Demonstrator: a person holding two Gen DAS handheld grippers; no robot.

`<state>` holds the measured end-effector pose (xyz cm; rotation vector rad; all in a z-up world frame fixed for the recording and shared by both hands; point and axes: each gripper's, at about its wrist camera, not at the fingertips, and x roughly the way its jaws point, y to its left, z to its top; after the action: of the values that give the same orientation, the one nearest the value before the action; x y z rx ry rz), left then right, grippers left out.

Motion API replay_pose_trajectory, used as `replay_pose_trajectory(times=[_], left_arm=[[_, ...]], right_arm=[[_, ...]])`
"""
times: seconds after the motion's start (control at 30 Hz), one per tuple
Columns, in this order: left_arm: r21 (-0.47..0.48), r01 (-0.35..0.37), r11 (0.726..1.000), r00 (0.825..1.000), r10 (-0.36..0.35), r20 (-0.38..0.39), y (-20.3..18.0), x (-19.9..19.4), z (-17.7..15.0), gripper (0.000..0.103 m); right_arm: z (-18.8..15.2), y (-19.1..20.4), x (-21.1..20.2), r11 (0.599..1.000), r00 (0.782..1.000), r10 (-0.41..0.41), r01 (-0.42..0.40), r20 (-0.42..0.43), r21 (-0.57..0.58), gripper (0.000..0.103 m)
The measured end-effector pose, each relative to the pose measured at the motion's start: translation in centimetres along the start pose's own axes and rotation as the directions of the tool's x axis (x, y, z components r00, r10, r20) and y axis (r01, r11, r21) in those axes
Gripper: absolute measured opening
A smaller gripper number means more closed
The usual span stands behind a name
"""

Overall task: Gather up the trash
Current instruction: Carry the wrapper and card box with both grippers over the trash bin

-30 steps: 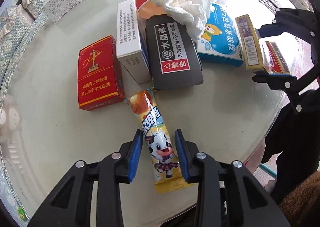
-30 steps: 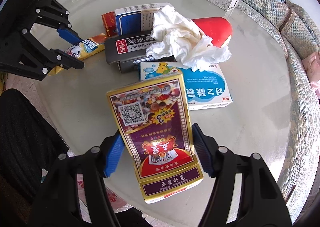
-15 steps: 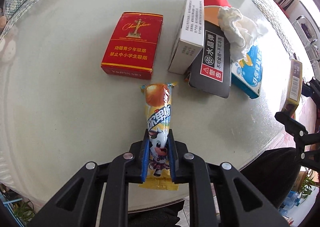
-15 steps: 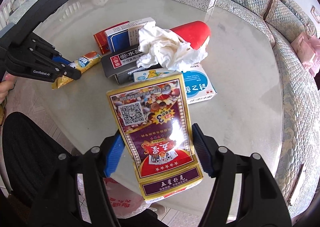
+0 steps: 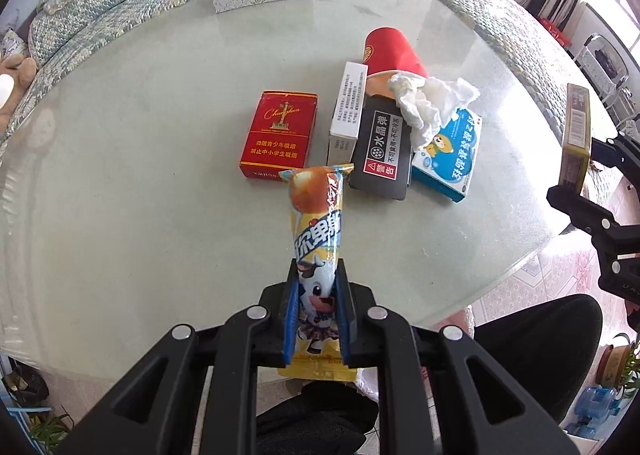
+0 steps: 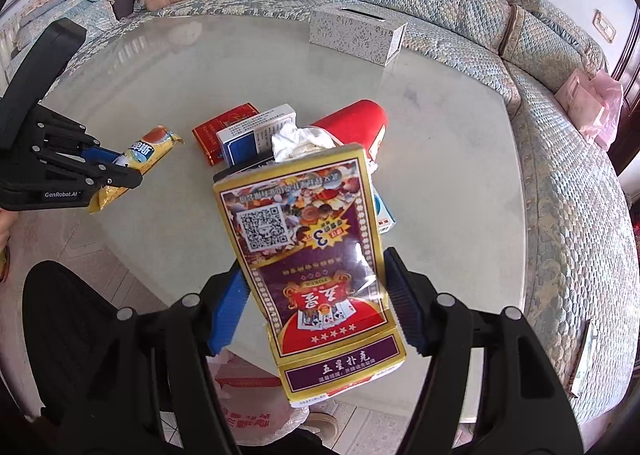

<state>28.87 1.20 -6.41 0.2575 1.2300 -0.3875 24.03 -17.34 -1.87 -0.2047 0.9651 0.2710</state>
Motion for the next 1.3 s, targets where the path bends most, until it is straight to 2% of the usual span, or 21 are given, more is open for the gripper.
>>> replay_pose_trajectory(times=[0.27, 0.63, 0.83, 1.03, 1.3], left_arm=[[0.009, -0.009, 1.000, 0.998, 0.008, 0.069, -0.8, -5.1, -3.3, 0.016], [0.068, 0.005, 0.998, 0.992, -0.013, 0.123, -4.1, -8.9, -8.3, 0.016], [0.097, 0.004, 0.995, 0.992, -0.016, 0.128, -6.3, -8.3, -10.6, 0.016], [0.123, 0.025, 0.992, 0.995, -0.037, 0.097, -8.3, -6.0, -12.5, 0.016], [0.113, 0.063, 0.992, 0.997, -0.068, 0.045, -9.1, -2.9, -14.2, 0.016]], right_arm=[[-0.9, 1.6, -4.4, 1.000, 0.999, 0.002, -0.002, 0.053, -0.005, 0.064], [-4.2, 6.0, -8.5, 0.996, 0.995, 0.044, -0.037, 0.085, -0.081, 0.064], [-6.0, 7.4, -8.9, 0.994, 0.996, 0.041, -0.032, 0.082, -0.102, 0.064], [-8.0, 8.2, -8.1, 0.993, 0.998, 0.042, -0.036, 0.047, -0.113, 0.064], [-10.6, 8.4, -5.9, 0.994, 0.999, 0.047, -0.048, -0.017, -0.098, 0.064]])
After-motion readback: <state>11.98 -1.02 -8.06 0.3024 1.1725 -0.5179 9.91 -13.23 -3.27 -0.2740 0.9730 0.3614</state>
